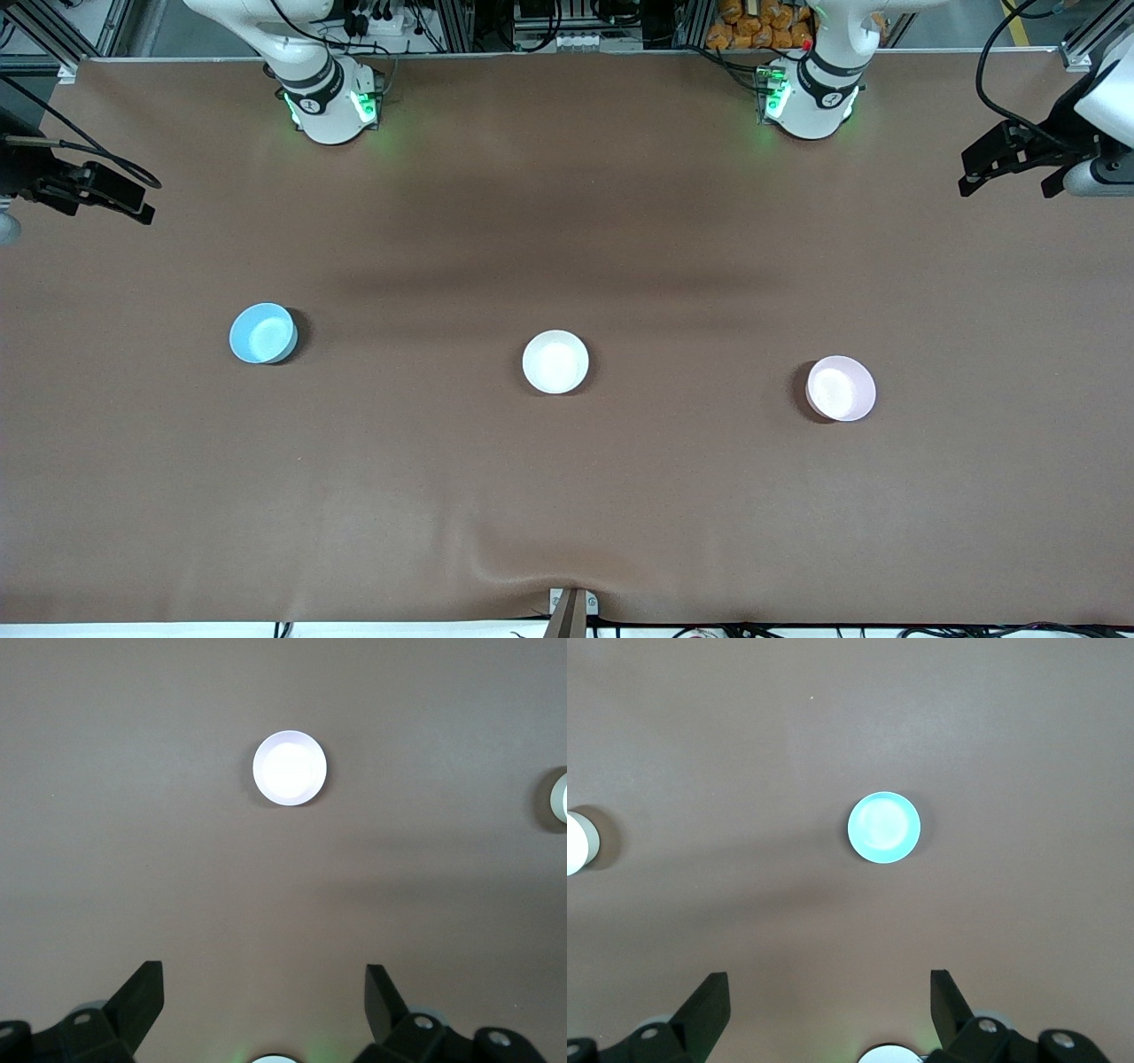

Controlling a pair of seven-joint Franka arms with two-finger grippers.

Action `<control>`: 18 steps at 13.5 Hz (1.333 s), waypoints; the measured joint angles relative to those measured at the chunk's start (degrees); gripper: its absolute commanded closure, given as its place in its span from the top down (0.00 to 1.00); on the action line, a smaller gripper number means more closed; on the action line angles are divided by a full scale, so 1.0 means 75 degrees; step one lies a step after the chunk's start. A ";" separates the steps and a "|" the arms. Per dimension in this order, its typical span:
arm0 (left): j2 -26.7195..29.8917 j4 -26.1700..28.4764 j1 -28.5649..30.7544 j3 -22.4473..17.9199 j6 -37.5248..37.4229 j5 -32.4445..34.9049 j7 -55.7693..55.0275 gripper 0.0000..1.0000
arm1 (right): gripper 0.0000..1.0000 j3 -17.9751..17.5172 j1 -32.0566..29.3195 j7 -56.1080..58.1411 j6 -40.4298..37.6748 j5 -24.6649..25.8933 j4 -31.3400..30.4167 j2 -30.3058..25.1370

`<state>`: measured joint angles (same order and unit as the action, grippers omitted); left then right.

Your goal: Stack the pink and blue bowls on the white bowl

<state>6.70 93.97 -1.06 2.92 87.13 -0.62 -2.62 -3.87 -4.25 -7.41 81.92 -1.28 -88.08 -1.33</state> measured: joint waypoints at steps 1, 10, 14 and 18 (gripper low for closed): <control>-0.0061 -0.0060 -0.0006 0.0000 -0.0009 0.0000 -0.0001 1.00 | 1.00 -0.0001 0.0000 0.0076 0.0000 0.0012 0.0000 0.0000; -0.0298 -0.0132 0.0184 -0.0068 -0.0042 0.0000 -0.0006 1.00 | 1.00 0.0000 -0.0005 0.0299 -0.0001 0.0034 0.0000 0.0000; -0.0311 -0.0132 0.0183 -0.0068 -0.0041 0.0000 -0.0006 1.00 | 1.00 0.0000 -0.0008 0.0301 -0.0002 0.0035 0.0000 0.0000; -0.0313 -0.0132 0.0196 -0.0072 -0.0038 0.0000 -0.0006 1.00 | 1.00 0.0000 -0.0009 0.0303 -0.0003 0.0035 0.0000 0.0000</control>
<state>4.35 92.98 0.41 2.38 86.85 -0.61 -2.66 -3.87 -4.31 -5.14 81.90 -1.02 -88.08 -1.33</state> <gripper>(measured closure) 0.000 0.000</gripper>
